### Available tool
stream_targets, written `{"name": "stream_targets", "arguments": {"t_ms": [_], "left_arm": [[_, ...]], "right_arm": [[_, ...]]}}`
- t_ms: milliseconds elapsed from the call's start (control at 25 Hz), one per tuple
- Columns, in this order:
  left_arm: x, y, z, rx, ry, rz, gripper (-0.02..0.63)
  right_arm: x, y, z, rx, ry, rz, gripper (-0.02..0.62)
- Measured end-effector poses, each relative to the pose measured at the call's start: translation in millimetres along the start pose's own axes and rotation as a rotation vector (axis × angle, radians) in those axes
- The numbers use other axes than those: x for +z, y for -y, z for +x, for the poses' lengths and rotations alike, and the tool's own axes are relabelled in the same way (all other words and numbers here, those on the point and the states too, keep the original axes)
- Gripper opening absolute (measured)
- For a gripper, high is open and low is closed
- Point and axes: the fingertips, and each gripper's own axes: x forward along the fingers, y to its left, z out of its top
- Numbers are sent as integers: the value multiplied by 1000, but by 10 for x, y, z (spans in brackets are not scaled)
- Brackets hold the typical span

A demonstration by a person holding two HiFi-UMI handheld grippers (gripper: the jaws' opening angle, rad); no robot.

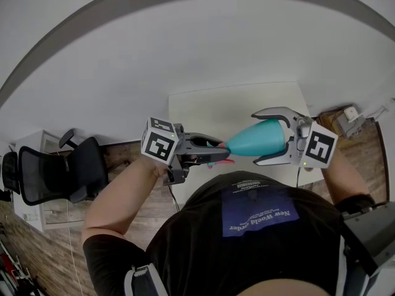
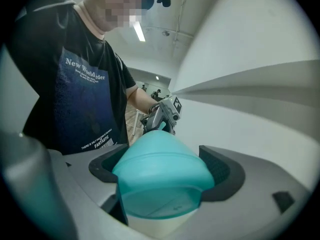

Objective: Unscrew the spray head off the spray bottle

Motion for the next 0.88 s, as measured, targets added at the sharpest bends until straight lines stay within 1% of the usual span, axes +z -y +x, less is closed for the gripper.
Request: {"name": "stream_targets", "arguments": {"t_ms": [120,240,320,480,640,720,880], "left_arm": [[-13,21,11,-38,26,-48,146],[-38,5,-7,-56,40,-71,146],[-48,-40,-88,-54,52,-78,146],[-49,-35,-202,-49,83,-59,146],[81,-98,-628,-38,122,-37,146],[105,-93,-614,-23,139,-27,146],[169,-16,-630,11,186,-5,146]], "right_arm": [[29,-31,-16,-20,-27,-63,446],[40,-13,-45,-40,-48,-120,446],[26,61,-83,-55,-54,-121,446],[3,139,-174,-78,-28,-59,446],[121,446,14,-96,4,-9,446],[82,497,-126,-120,22,19,446],[24,607,-457,-187,78,135,446]]}}
